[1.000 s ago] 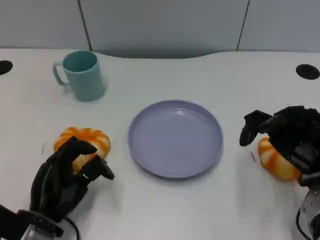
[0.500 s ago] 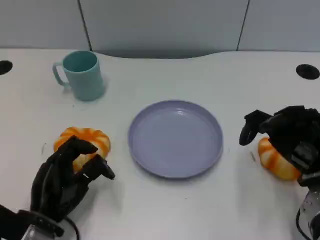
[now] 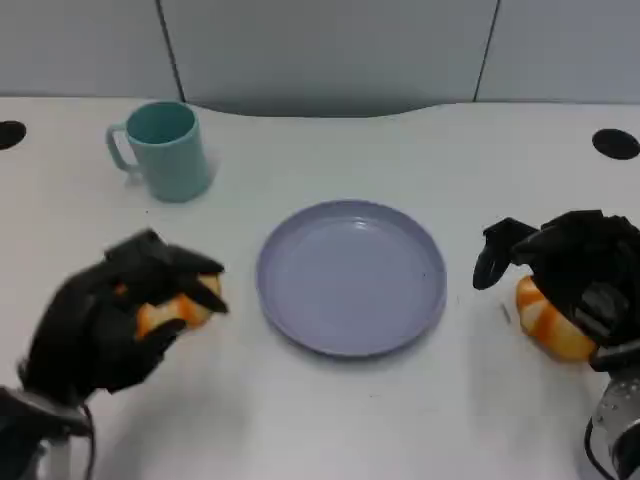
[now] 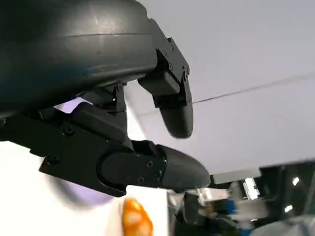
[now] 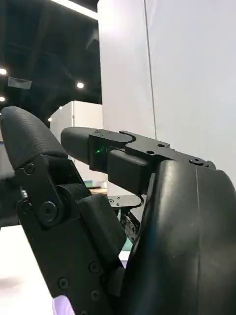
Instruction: Grasp the bread from the table and place it into the plate.
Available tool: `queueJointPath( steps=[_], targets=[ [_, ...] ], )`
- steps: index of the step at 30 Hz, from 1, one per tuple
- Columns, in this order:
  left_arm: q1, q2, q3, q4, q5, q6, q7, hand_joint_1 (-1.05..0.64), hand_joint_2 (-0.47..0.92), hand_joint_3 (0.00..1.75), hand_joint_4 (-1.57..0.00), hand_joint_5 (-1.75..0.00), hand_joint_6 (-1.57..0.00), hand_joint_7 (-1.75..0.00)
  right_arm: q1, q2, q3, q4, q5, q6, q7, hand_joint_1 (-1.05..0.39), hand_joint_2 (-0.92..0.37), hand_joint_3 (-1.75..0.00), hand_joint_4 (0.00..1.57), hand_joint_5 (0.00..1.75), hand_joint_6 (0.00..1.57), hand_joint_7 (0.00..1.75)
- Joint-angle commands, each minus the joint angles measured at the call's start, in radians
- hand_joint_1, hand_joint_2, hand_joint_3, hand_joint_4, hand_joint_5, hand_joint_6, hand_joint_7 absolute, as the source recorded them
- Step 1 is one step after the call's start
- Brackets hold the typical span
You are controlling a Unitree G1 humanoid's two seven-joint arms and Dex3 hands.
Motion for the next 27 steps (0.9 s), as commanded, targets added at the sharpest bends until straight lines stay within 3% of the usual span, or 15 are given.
queueJointPath(
  steps=[1, 7, 8, 10, 12, 15, 19, 27],
  targets=[
    [-0.066, 0.085, -0.023, 0.030, 0.087, -0.086, 0.073, -0.97, 0.92, 0.11, -0.13, -0.93, -0.32, -0.56, 0.001, -0.022, 0.014, -0.021, -0.016, -0.004, -0.011, -0.50, -0.89, 0.00, 0.69, 1.30, 1.10, 0.29],
    [-0.115, 0.137, -0.056, 0.092, 0.159, -0.145, 0.163, -0.99, 0.92, 0.11, 0.00, -0.92, -0.23, -0.49, 0.006, -0.021, 0.022, -0.028, -0.014, -0.021, -0.018, -0.50, -0.89, 0.00, 0.69, 1.30, 1.09, 0.33],
    [-0.193, 0.196, -0.099, 0.211, 0.304, -0.131, 0.274, -0.99, 0.92, 0.11, 0.00, -0.92, -0.23, -0.49, 0.009, -0.016, 0.022, -0.029, -0.010, -0.014, -0.019, -0.50, -0.89, 0.00, 0.69, 1.30, 1.08, 0.34],
    [-0.310, 0.277, -0.172, 0.394, 0.510, -0.108, 0.445, -1.01, 0.89, 0.04, 0.00, -0.34, -0.11, -0.33, 0.014, -0.009, 0.023, -0.031, -0.008, -0.015, -0.021, -0.50, -0.90, 0.00, 0.70, 1.29, 1.07, 0.34],
    [-0.354, 0.302, -0.207, 0.476, 0.578, -0.121, 0.526, -1.01, 0.88, 0.02, 0.00, -0.22, -0.09, -0.29, 0.015, -0.007, 0.023, -0.033, -0.008, -0.017, -0.023, -0.50, -0.90, 0.00, 0.71, 1.28, 1.07, 0.34],
    [-0.472, 0.323, -0.389, 0.689, 0.803, 0.015, 0.742, -1.04, 0.84, 0.01, 0.00, -0.04, -0.03, -0.23, 0.022, -0.002, 0.021, -0.039, -0.005, -0.034, -0.018, -0.50, -0.90, 0.00, 0.71, 1.28, 1.07, 0.35],
    [-0.542, 0.301, -0.502, 0.831, 0.886, 0.131, 0.831, -1.05, 0.81, 0.00, 0.00, 0.00, 0.00, -0.14, 0.028, -0.006, 0.027, -0.052, -0.008, -0.026, -0.020, -0.50, -0.90, 0.00, 0.70, 1.30, 1.06, 0.37],
    [-0.565, 0.258, -0.571, 0.915, 0.888, 0.302, 0.823, -1.05, 0.78, 0.00, -0.04, -0.02, -0.05, -0.13, 0.048, 0.008, 0.027, -0.089, 0.005, -0.030, -0.016, -0.51, -0.90, 0.00, 0.71, 1.31, 1.05, 0.40]
  ],
)
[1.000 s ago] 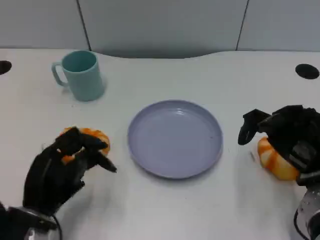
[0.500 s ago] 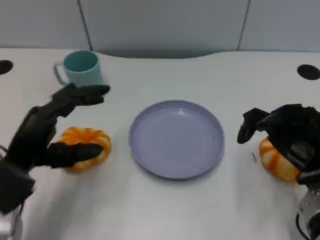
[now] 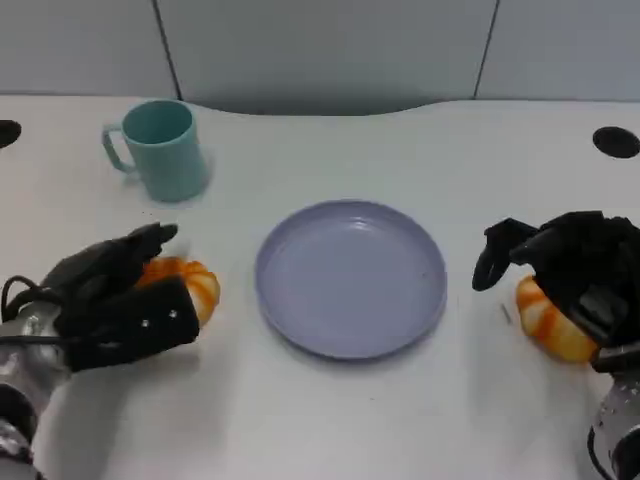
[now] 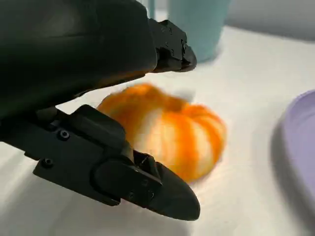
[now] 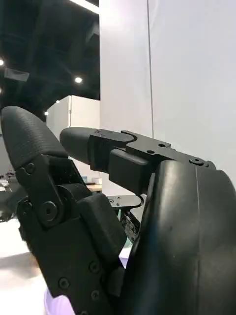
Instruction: Grasp the bread from the table and place it into the plate.
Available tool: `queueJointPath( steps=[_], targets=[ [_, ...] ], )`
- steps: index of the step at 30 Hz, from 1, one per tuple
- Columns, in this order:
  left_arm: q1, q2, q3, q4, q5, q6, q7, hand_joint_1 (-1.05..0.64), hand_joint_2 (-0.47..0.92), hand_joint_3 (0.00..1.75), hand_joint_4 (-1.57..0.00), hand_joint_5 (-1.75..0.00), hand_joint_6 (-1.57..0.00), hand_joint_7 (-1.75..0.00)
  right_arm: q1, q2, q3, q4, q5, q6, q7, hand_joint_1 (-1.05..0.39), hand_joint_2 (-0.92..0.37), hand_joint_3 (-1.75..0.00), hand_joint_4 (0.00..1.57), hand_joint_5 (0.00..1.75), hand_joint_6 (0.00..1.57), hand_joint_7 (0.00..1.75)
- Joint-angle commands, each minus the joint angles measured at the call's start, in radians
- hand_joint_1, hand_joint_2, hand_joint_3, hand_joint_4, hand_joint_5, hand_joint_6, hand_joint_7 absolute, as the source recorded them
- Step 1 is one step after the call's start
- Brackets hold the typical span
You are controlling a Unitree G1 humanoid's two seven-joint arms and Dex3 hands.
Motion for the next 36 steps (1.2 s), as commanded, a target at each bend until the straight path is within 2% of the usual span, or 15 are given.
queueJointPath(
  steps=[1, 3, 5, 6, 7, 8, 10, 11, 12, 14, 15, 17, 20, 27, 36],
  targets=[
    [-0.016, -0.008, -0.021, 0.024, -0.005, 0.059, 0.001, -1.02, 0.77, 0.00, -0.07, -0.04, -0.06, -0.13, 0.022, -0.002, 0.002, -0.029, 0.005, -0.009, 0.002, -0.52, -0.90, 0.00, 0.71, 1.31, 1.05, 0.41],
    [-0.016, -0.012, -0.037, 0.027, 0.004, 0.081, 0.015, -0.92, 0.73, 0.00, -0.14, -0.07, -0.10, -0.13, 0.027, 0.000, 0.004, -0.037, 0.005, -0.010, -0.001, -0.53, -0.91, 0.00, 0.71, 1.31, 1.04, 0.42],
    [-0.011, -0.015, -0.073, 0.029, 0.038, 0.112, 0.077, -0.72, 0.68, 0.00, -0.25, -0.12, -0.18, -0.13, 0.030, 0.003, 0.004, -0.045, 0.012, 0.007, 0.008, -0.51, -0.91, -0.01, 0.68, 1.36, 1.02, 0.43],
    [-0.009, -0.016, -0.086, 0.030, 0.047, 0.122, 0.101, -0.48, 0.67, 0.00, -0.40, -0.18, -0.30, -0.12, 0.032, 0.004, 0.005, -0.048, 0.014, 0.014, 0.009, -0.51, -0.92, -0.02, 0.64, 1.43, 1.01, 0.45],
    [-0.005, -0.017, -0.092, 0.031, 0.049, 0.127, 0.124, -0.40, 0.67, 0.00, -0.46, -0.19, -0.35, -0.10, 0.035, 0.007, 0.007, -0.055, 0.014, 0.018, 0.003, -0.52, -0.92, -0.02, 0.63, 1.46, 1.00, 0.46],
    [-0.003, -0.017, -0.094, 0.033, 0.046, 0.131, 0.133, -0.23, 0.71, 0.01, -0.66, -0.35, -0.50, -0.09, 0.038, 0.009, 0.009, -0.061, 0.013, 0.021, -0.003, -0.52, -0.92, -0.02, 0.62, 1.49, 1.00, 0.47],
    [-0.002, -0.015, -0.086, 0.034, 0.030, 0.128, 0.148, -0.11, 0.75, 0.01, -0.78, -0.42, -0.66, -0.06, 0.043, 0.010, 0.015, -0.077, 0.007, 0.030, -0.016, -0.52, -0.92, -0.03, 0.61, 1.51, 1.00, 0.48],
    [-0.002, -0.014, -0.080, 0.034, 0.021, 0.123, 0.155, -0.07, 0.80, 0.01, -0.96, -0.32, -0.91, -0.08, 0.046, 0.009, 0.019, -0.084, 0.004, 0.036, -0.023, -0.52, -0.92, -0.03, 0.60, 1.53, 0.99, 0.49],
    [-0.002, -0.013, -0.076, 0.034, 0.015, 0.119, 0.161, -0.06, 0.81, 0.00, -1.05, -0.23, -1.01, -0.07, 0.048, 0.009, 0.023, -0.090, 0.002, 0.040, -0.029, -0.52, -0.92, -0.04, 0.60, 1.54, 0.99, 0.49],
    [-0.006, -0.011, -0.035, 0.030, -0.033, 0.087, 0.151, -0.05, 0.83, 0.00, -1.13, -0.15, -1.11, -0.06, 0.055, 0.011, 0.035, -0.107, -0.011, 0.037, -0.063, -0.52, -0.92, -0.04, 0.60, 1.55, 0.99, 0.51],
    [-0.010, -0.009, -0.022, 0.027, -0.049, 0.068, 0.155, -0.04, 0.83, 0.00, -1.14, -0.14, -1.13, -0.06, 0.056, 0.012, 0.040, -0.112, -0.014, 0.037, -0.073, -0.52, -0.92, -0.04, 0.60, 1.55, 0.99, 0.51],
    [-0.027, -0.007, -0.014, 0.019, -0.059, 0.037, 0.187, -0.03, 0.80, 0.00, -1.17, -0.14, -1.17, -0.07, 0.052, 0.012, 0.047, -0.113, -0.013, 0.025, -0.076, -0.51, -0.92, -0.05, 0.59, 1.60, 0.92, 0.63],
    [-0.062, -0.001, -0.015, 0.010, -0.056, -0.003, 0.210, -0.04, 0.79, 0.00, -1.22, -0.15, -1.18, -0.06, 0.045, 0.010, 0.051, -0.105, -0.009, 0.030, -0.086, -0.51, -0.92, -0.04, 0.62, 1.54, 0.88, 0.70],
    [-0.145, 0.015, -0.001, -0.009, -0.066, -0.141, 0.257, -0.05, 0.75, 0.00, -1.27, -0.18, -1.23, -0.07, 0.017, 0.004, 0.049, -0.068, -0.009, 0.014, -0.078, -0.50, -0.92, -0.06, 0.61, 1.47, 0.86, 0.69],
    [-0.197, -0.049, -0.010, -0.041, -0.080, -0.303, 0.248, -0.18, 0.76, 0.00, -1.30, -0.20, -1.25, -0.05, -0.013, 0.015, 0.040, -0.033, 0.003, 0.027, -0.066, -0.51, -0.92, -0.03, 0.64, 1.46, 0.88, 0.66]
  ],
)
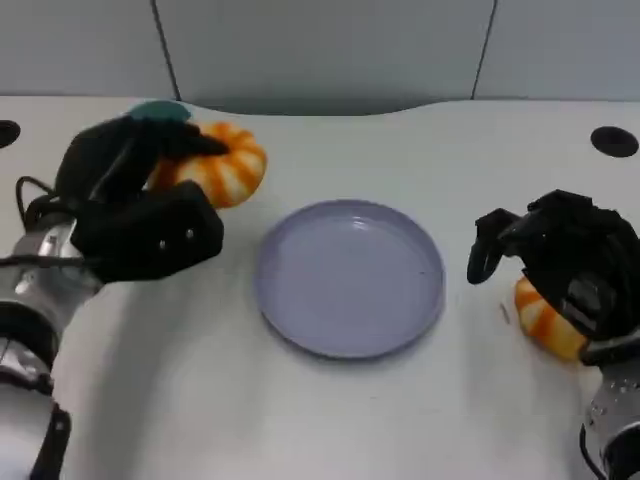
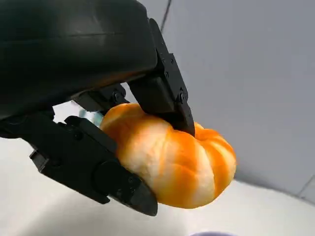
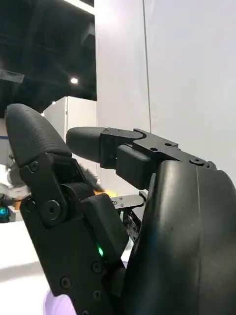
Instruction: Grasp the bread from the table and place it into the plate.
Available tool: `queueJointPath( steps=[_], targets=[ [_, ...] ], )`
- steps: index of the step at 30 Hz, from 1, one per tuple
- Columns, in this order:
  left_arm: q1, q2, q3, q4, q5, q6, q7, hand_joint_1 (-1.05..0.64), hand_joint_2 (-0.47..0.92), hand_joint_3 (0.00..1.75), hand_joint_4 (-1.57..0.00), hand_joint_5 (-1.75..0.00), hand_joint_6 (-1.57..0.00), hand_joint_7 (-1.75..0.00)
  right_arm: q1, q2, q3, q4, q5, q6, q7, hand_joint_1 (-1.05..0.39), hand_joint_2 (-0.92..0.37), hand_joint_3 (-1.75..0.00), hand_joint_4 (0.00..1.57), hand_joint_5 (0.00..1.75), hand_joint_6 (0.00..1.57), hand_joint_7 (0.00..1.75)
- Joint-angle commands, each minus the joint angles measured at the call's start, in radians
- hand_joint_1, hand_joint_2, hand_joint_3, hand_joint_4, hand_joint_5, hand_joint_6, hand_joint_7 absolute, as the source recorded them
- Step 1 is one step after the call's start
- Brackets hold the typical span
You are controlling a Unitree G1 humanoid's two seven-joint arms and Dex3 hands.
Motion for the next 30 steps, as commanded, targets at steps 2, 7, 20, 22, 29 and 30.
queueJointPath(
  steps=[2, 7, 20, 22, 29, 30],
  targets=[
    [-0.008, -0.050, -0.034, -0.023, 0.012, -0.102, 0.008, -0.18, 0.76, 0.00, -1.31, -0.21, -1.25, -0.05, -0.026, -0.001, -0.006, 0.012, 0.008, 0.004, 0.016, -0.51, -0.92, -0.03, 0.65, 1.49, 0.89, 0.65],
    [0.000, -0.100, -0.046, -0.015, -0.025, -0.146, -0.176, -0.16, 0.72, 0.03, -1.37, -0.10, -1.24, -0.01, -0.030, 0.003, -0.007, 0.019, -0.005, -0.044, 0.017, -0.52, -0.92, -0.05, 0.63, 1.51, 0.89, 0.64],
    [0.037, -0.083, -0.037, -0.048, -0.096, -0.134, -0.550, -0.81, 0.74, 0.02, -0.46, 0.00, -0.58, 0.00, -0.026, 0.031, -0.012, 0.013, 0.012, -0.040, 0.018, -0.49, -0.92, -0.05, 0.61, 1.60, 0.89, 0.59],
    [0.048, -0.066, -0.014, -0.048, -0.129, -0.128, -0.602, -0.97, 0.85, 0.08, -0.18, 0.00, -0.33, 0.00, -0.026, 0.033, -0.015, 0.012, 0.018, -0.035, 0.026, -0.49, -0.92, -0.05, 0.61, 1.61, 0.89, 0.59],
    [0.111, -0.057, 0.118, -0.079, -0.325, -0.172, -0.801, -1.05, 0.92, 0.37, 0.00, 0.00, -0.05, 0.00, -0.020, 0.031, -0.007, 0.002, 0.006, -0.046, 0.011, -0.50, -0.92, -0.05, 0.61, 1.61, 0.91, 0.58],
    [0.119, -0.059, 0.137, -0.087, -0.357, -0.173, -0.833, -1.05, 0.92, 0.38, 0.00, 0.00, -0.04, 0.00, -0.023, 0.032, -0.011, 0.005, 0.014, -0.044, 0.022, -0.50, -0.92, -0.05, 0.61, 1.61, 0.91, 0.58]
  ],
)
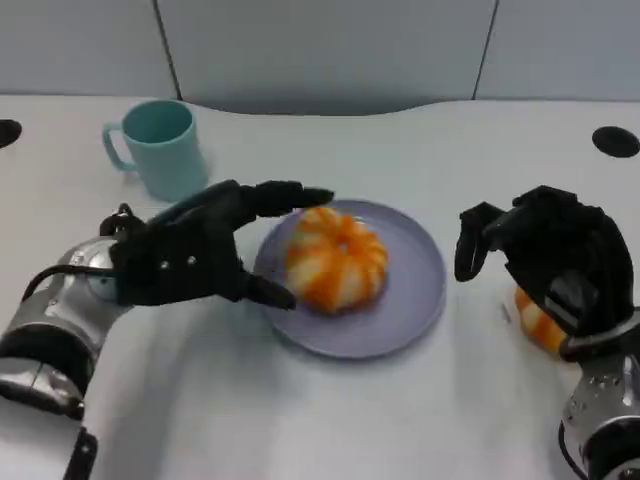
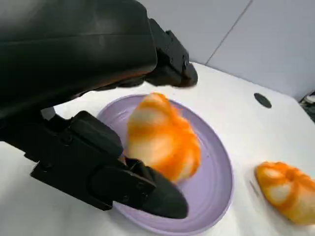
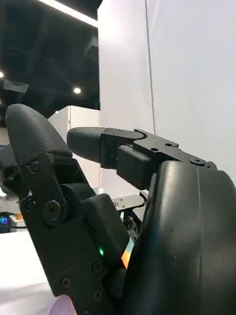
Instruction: Grasp the bread from the table and place it into the plate.
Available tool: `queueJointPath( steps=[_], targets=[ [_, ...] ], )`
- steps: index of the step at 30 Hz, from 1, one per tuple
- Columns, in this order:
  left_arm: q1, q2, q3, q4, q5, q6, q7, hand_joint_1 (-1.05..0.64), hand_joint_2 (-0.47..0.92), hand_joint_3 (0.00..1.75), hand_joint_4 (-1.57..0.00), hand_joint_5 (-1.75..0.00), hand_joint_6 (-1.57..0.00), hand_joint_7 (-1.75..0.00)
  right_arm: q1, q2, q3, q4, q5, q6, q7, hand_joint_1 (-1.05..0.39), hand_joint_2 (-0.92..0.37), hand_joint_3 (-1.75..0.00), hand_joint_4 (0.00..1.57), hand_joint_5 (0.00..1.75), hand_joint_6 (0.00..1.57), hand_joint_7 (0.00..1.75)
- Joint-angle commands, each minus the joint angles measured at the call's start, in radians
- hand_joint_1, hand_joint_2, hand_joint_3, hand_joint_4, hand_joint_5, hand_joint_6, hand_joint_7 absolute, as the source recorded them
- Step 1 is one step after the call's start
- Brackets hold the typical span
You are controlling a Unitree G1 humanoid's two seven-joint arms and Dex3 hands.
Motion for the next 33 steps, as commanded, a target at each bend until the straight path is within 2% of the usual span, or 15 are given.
queueJointPath(
  steps=[1, 3, 7, 11, 15, 18, 21, 23, 26, 29, 31, 33],
  targets=[
    [0.043, 0.007, 0.084, -0.035, -0.131, -0.022, -0.130, -1.05, 0.92, 0.39, 0.00, 0.00, -0.04, 0.00, -0.005, -0.009, -0.009, -0.007, 0.016, -0.003, 0.027, -0.48, -0.92, -0.06, 0.61, 1.60, 0.90, 0.58],
    [0.048, 0.007, 0.094, -0.043, -0.149, -0.017, -0.155, -1.05, 0.92, 0.39, 0.00, 0.00, -0.03, 0.00, -0.007, -0.008, -0.013, -0.003, 0.020, -0.002, 0.036, -0.47, -0.92, -0.06, 0.61, 1.60, 0.90, 0.58],
    [0.107, -0.014, 0.177, -0.086, -0.283, -0.057, -0.258, -1.05, 0.92, 0.43, 0.00, 0.00, 0.00, 0.00, -0.003, -0.004, -0.002, -0.008, -0.001, -0.016, 0.012, -0.49, -0.92, -0.05, 0.61, 1.59, 0.91, 0.57],
    [0.149, -0.046, 0.248, -0.128, -0.413, -0.013, -0.370, -1.05, 0.92, 0.45, 0.00, 0.00, 0.00, 0.00, 0.007, 0.000, 0.007, -0.021, -0.012, -0.024, -0.013, -0.52, -0.92, -0.05, 0.63, 1.56, 0.93, 0.57],
    [0.294, -0.158, 0.450, -0.243, -0.774, 0.315, -0.581, -1.05, 0.92, 0.53, 0.00, 0.00, 0.00, 0.00, 0.027, -0.007, 0.012, -0.050, -0.006, -0.022, -0.006, -0.52, -0.92, -0.06, 0.64, 1.58, 0.93, 0.58],
    [0.395, -0.193, 0.496, -0.322, -0.864, 0.475, -0.594, -1.05, 0.92, 0.60, -0.01, 0.00, 0.00, 0.00, 0.043, -0.020, 0.011, -0.067, -0.001, -0.012, 0.001, -0.52, -0.92, -0.07, 0.63, 1.59, 0.93, 0.58],
    [0.519, -0.203, 0.499, -0.429, -0.928, 0.711, -0.624, -1.05, 0.92, 0.62, -0.09, -0.05, -0.02, -0.01, 0.074, -0.053, 0.019, -0.107, -0.001, 0.046, -0.001, -0.54, -0.92, -0.07, 0.62, 1.57, 0.93, 0.58],
    [0.584, -0.207, 0.497, -0.492, -0.947, 0.803, -0.640, -1.05, 0.92, 0.68, -0.33, -0.20, -0.14, -0.07, 0.089, -0.066, 0.019, -0.131, 0.013, 0.101, 0.010, -0.53, -0.92, -0.04, 0.65, 1.52, 0.94, 0.57],
    [0.630, -0.195, 0.505, -0.533, -0.967, 0.893, -0.673, -1.05, 0.92, 0.69, -0.42, -0.27, -0.19, -0.09, 0.102, -0.074, 0.017, -0.139, 0.017, 0.106, 0.021, -0.53, -0.92, -0.03, 0.66, 1.45, 0.94, 0.54],
    [0.641, -0.194, 0.511, -0.564, -0.963, 0.912, -0.666, -1.05, 0.92, 0.64, -0.41, -0.39, -0.24, -0.08, 0.107, -0.073, 0.014, -0.133, 0.015, 0.099, 0.023, -0.53, -0.92, -0.04, 0.66, 1.44, 0.95, 0.56],
    [0.643, -0.193, 0.511, -0.591, -0.957, 0.921, -0.650, -1.05, 0.92, 0.62, -0.34, -0.62, -0.29, -0.07, 0.113, -0.074, 0.022, -0.133, 0.005, 0.108, 0.010, -0.53, -0.92, -0.03, 0.67, 1.43, 0.95, 0.57],
    [0.643, -0.192, 0.513, -0.601, -0.955, 0.926, -0.647, -1.05, 0.92, 0.61, -0.32, -0.72, -0.33, -0.07, 0.110, -0.076, 0.024, -0.123, -0.001, 0.102, 0.011, -0.52, -0.92, -0.03, 0.66, 1.44, 0.94, 0.59]
  ],
)
